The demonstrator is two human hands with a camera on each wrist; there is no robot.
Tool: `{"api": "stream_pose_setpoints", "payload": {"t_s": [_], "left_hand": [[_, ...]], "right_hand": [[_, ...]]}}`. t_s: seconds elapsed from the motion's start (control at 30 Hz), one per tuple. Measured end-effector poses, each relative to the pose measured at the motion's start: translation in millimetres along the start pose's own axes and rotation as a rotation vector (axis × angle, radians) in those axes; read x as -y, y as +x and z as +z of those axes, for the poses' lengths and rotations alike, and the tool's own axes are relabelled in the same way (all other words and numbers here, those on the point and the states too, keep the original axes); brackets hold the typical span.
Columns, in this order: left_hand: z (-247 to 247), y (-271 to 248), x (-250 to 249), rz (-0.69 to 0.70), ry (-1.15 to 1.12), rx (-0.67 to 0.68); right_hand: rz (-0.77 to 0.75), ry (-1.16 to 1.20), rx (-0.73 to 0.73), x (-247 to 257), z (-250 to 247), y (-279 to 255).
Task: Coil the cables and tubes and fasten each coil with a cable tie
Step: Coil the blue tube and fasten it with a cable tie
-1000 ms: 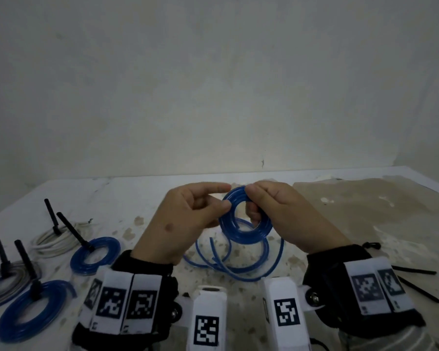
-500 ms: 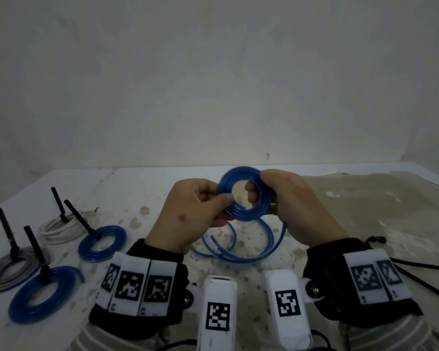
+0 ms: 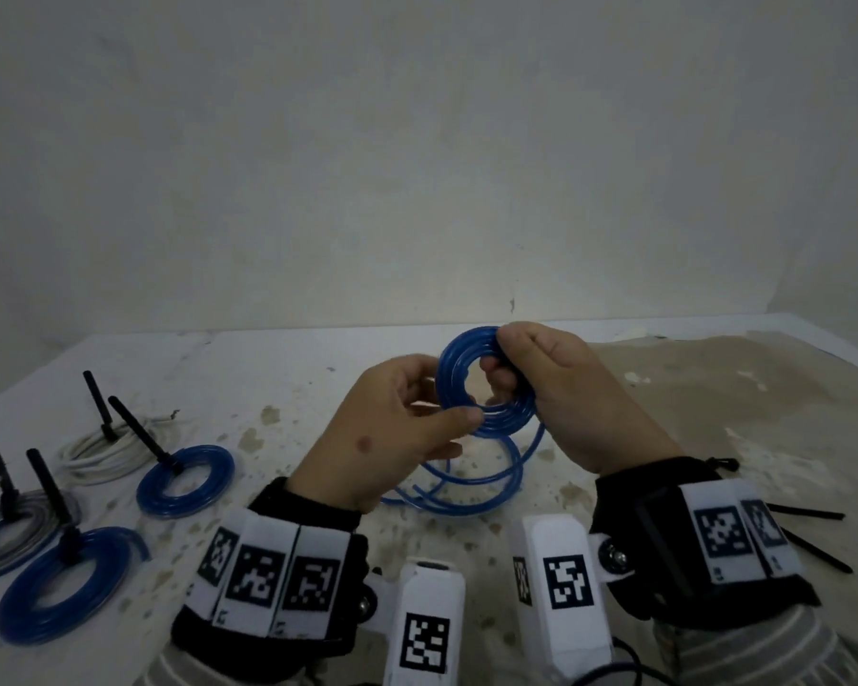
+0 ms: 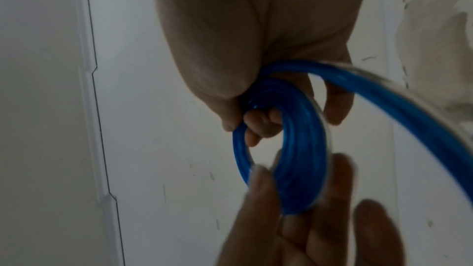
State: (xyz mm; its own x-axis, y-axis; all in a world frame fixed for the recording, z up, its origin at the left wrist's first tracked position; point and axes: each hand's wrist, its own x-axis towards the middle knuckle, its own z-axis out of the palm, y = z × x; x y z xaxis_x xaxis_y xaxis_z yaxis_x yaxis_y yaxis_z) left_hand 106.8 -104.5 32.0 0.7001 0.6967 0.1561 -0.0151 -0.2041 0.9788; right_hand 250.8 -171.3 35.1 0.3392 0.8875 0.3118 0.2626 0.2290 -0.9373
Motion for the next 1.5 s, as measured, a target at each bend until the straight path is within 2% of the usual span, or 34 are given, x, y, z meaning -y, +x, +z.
{"api": "stream_pose_setpoints", "payload": {"t_s": [0.1, 0.2, 0.33, 0.43, 0.53, 0.67, 0.83, 0.93, 1.07, 1.13, 1.23, 1.37, 1.5], "left_hand": [[-9.7, 0.3, -5.8, 0.087, 0.07, -0.063], [-17.1, -0.1, -7.5, 0.085, 0.201, -0.062], [-24.2, -0.9, -5.6, 0.03, 0.314, 0.003], [-27.0, -1.2, -4.9, 0.035, 0.349, 0.021], [-29.5, 0.1, -2.6, 0.031, 0.228, -0.025], [-27.1, 1.5, 0.4, -0.052, -0.004, -0.024], [-26.5, 3.9, -0.2, -0.053, -0.209, -0.052], [-26.6, 5.1, 0.0, -0.052, -0.337, -0.069], [-20.7, 4.9, 4.0, -0.104, -0.385, -0.002], [-18.2, 3.8, 6.0, -0.128, -0.334, 0.059], [-17.0, 1.9, 5.9, -0.132, -0.148, 0.112], [-20.9, 0.7, 0.7, -0.093, 0.023, 0.097], [-24.3, -1.2, -4.8, -0.032, 0.069, 0.063]], "right_hand": [[-0.024, -0.217, 0.088, 3.7, 3.2, -2.0], [-0.029, -0.341, 0.171, 6.4, 8.8, -3.2], [-0.021, -0.397, 0.215, 3.8, 15.7, -3.5], [-0.002, -0.339, 0.216, 1.5, 18.0, -4.2], [0.0, -0.246, 0.158, 1.6, 19.7, -3.6], [0.006, -0.034, 0.044, -1.3, 18.2, -0.9], [0.006, 0.166, 0.054, -1.8, 8.5, -2.8], [0.016, 0.178, 0.091, -0.2, 7.7, -4.4], [-0.009, 0.175, 0.072, 1.8, 9.1, -3.9], [-0.024, 0.114, 0.054, 0.6, 7.8, -3.4], [-0.062, -0.106, 0.043, -0.8, 3.1, -3.3], [-0.076, -0.29, 0.098, 1.8, 0.0, -4.7], [-0.076, -0.405, 0.152, 3.3, 3.3, -5.2]]}}
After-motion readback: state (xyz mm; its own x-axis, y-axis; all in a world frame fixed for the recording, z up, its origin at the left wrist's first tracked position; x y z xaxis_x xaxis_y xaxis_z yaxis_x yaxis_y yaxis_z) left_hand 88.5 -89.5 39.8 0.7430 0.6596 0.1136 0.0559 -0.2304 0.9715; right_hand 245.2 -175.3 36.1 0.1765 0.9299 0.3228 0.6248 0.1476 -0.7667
